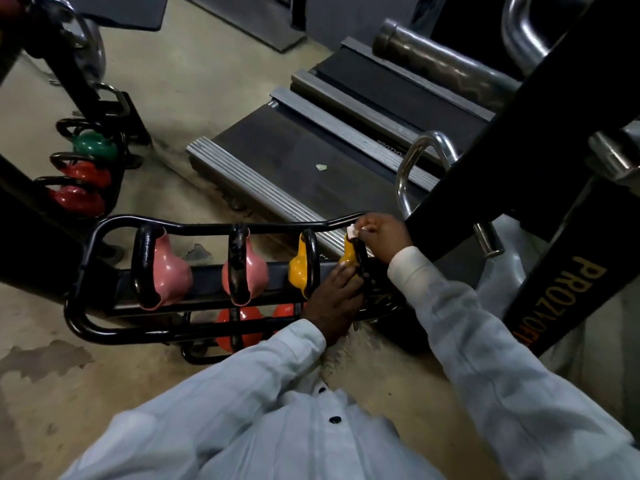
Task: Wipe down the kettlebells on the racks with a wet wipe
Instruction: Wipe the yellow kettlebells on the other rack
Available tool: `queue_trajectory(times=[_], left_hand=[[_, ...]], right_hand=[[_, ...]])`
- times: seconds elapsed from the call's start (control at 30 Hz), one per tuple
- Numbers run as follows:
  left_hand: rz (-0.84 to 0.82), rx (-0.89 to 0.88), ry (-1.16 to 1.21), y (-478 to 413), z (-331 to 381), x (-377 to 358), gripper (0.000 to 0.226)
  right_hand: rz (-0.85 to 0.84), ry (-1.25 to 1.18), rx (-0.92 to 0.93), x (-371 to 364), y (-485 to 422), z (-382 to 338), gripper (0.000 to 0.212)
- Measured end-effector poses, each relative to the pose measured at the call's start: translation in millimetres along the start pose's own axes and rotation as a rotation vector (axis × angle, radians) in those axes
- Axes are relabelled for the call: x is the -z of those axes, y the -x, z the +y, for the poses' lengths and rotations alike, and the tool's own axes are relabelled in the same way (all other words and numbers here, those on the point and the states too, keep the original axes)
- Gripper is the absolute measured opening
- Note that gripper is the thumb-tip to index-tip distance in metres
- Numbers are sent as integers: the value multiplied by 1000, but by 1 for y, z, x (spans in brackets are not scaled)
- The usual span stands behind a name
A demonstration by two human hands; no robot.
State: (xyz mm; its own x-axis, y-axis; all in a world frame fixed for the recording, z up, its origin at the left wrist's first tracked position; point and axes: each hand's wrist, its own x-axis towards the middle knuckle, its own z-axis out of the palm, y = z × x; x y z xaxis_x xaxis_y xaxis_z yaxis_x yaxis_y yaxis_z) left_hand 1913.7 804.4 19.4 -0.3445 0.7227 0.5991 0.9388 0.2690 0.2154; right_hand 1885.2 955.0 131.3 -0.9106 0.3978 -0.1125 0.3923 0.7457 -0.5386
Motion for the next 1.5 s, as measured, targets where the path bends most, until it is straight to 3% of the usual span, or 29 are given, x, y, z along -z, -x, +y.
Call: queue_trajectory(times=[0.13,0.2,0.27,0.33,0.4,0.5,0.57,0.67,0.83,1.0,1.07,1.17,1.3,1.37,1.5], left_hand=[[41,33,32,0,3,-3,29],[47,55,36,0,3,-4,28],[60,43,39,-1,1,-3,19],[74,32,24,-5,-2,0,12],[75,39,-1,-9,-4,2,13],[74,60,27,-12,-4,-3,19],[80,165,92,-13,-1,-5,26],[79,118,92,-10,3,-4,34],[114,14,54,-7,6,4,30],[62,28,24,-6,2,2,29],[44,42,29,-7,-1,1,31],[36,62,37,-8,-2,0,27],[37,51,76,-5,1,-1,25],[49,57,90,-3,3,0,28],[52,65,98,-4,6,0,34]], right_hand=[[-127,322,244,6,28,-18,13],[-112,328,185,8,24,-21,13],[-118,176,41,6,5,-18,9],[-143,-61,-133,5,-15,-16,18],[-162,-114,-170,3,-28,-15,22],[-204,125,-102,-2,-33,-19,12],[-164,365,-15,-4,-28,-27,24],[-201,481,32,-7,-29,-38,26],[-322,512,-88,-7,-55,-42,28],[-401,308,-152,6,-35,-36,25],[-377,29,-263,4,-24,-28,9],[-266,-209,-304,-1,-25,-2,24],[-236,-13,-104,4,-36,-2,17],[-276,109,-93,6,-48,-15,12],[-494,668,47,-2,-60,-54,30]])
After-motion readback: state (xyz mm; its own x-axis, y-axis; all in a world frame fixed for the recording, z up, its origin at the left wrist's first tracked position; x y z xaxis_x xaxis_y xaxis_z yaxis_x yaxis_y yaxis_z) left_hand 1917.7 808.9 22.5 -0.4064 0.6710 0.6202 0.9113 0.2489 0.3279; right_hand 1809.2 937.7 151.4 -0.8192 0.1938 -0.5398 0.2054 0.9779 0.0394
